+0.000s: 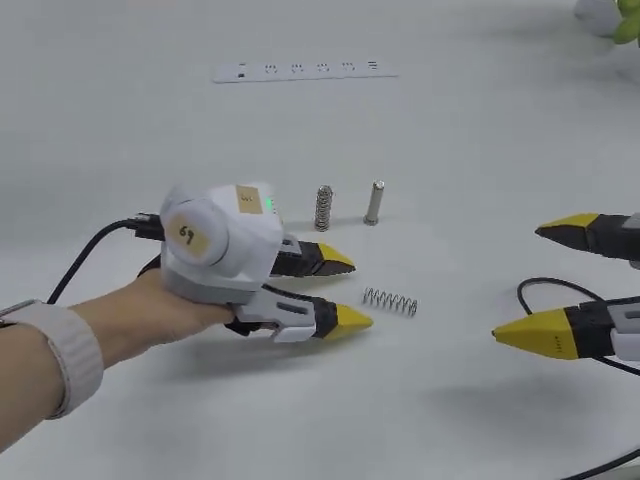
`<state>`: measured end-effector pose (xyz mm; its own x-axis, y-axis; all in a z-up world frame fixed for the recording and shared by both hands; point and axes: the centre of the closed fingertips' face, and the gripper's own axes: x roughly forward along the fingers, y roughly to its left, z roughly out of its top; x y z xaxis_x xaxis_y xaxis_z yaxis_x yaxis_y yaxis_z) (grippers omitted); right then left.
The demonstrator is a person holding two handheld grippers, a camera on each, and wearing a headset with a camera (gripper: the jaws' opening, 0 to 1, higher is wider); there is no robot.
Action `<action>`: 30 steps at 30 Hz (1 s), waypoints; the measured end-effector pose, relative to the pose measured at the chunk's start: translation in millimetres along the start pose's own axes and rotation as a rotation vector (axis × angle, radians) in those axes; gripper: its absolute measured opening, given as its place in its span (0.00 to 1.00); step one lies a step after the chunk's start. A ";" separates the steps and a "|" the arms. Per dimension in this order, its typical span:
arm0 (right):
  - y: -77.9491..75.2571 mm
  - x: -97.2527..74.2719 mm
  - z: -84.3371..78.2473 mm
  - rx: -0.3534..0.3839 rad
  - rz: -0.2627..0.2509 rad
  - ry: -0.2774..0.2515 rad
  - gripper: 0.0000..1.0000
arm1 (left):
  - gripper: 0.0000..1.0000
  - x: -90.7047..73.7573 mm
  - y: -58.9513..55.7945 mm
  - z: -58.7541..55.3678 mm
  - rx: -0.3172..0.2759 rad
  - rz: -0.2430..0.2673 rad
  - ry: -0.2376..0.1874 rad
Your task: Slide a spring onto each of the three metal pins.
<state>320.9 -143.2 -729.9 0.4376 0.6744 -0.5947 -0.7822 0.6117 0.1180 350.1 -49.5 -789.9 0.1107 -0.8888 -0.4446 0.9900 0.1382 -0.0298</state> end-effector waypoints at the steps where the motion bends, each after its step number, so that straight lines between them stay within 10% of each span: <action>1: 0.8 0.2 -0.5 -0.002 0.003 0.003 0.81 | 0.27 1.5 0.6 -0.2 0.002 -0.004 0.003; 30: 2.8 -3.0 -0.9 0.017 -0.008 0.003 0.78 | 0.13 16.6 -1.4 -4.6 0.001 -0.048 0.021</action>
<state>317.0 -143.9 -728.5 0.4423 0.6686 -0.5978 -0.7715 0.6236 0.1266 350.2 -62.5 -801.3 0.0609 -0.8849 -0.4617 0.9942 0.0951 -0.0511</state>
